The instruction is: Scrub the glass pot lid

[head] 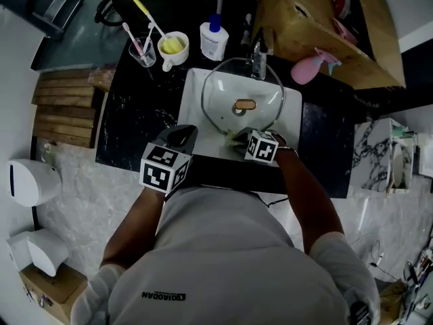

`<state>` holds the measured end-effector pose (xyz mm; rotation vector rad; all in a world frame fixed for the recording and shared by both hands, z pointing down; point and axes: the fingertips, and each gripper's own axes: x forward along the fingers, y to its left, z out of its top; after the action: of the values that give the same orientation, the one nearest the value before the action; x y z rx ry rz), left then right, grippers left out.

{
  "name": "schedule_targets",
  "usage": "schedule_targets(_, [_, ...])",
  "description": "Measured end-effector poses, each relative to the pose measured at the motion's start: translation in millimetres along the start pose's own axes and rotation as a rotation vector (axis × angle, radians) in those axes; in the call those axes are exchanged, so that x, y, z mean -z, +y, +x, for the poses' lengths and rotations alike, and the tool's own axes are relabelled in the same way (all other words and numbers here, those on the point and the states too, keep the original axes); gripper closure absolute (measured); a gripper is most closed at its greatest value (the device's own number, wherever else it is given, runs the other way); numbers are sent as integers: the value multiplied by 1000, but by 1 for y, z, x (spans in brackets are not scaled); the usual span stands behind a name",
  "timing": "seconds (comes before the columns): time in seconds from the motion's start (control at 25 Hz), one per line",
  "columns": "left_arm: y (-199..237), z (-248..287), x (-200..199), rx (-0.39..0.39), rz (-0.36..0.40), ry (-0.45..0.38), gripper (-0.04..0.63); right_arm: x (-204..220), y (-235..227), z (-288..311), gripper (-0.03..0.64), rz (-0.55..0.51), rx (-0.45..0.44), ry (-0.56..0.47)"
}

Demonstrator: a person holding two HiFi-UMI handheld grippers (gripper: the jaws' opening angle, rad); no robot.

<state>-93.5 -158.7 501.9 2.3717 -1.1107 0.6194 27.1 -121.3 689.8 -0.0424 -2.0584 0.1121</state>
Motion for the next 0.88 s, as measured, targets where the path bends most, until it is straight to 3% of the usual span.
schedule_targets(0.44, [4, -1, -2, 4, 0, -2, 580, -1, 2, 1, 511, 49, -71, -2])
schedule_targets(0.64, [6, 0, -3, 17, 3, -1, 580, -7, -5, -6, 517, 82, -28, -29])
schedule_targets(0.88, [10, -1, -5, 30, 10, -10, 580, -21, -23, -28, 522, 164, 87, -92])
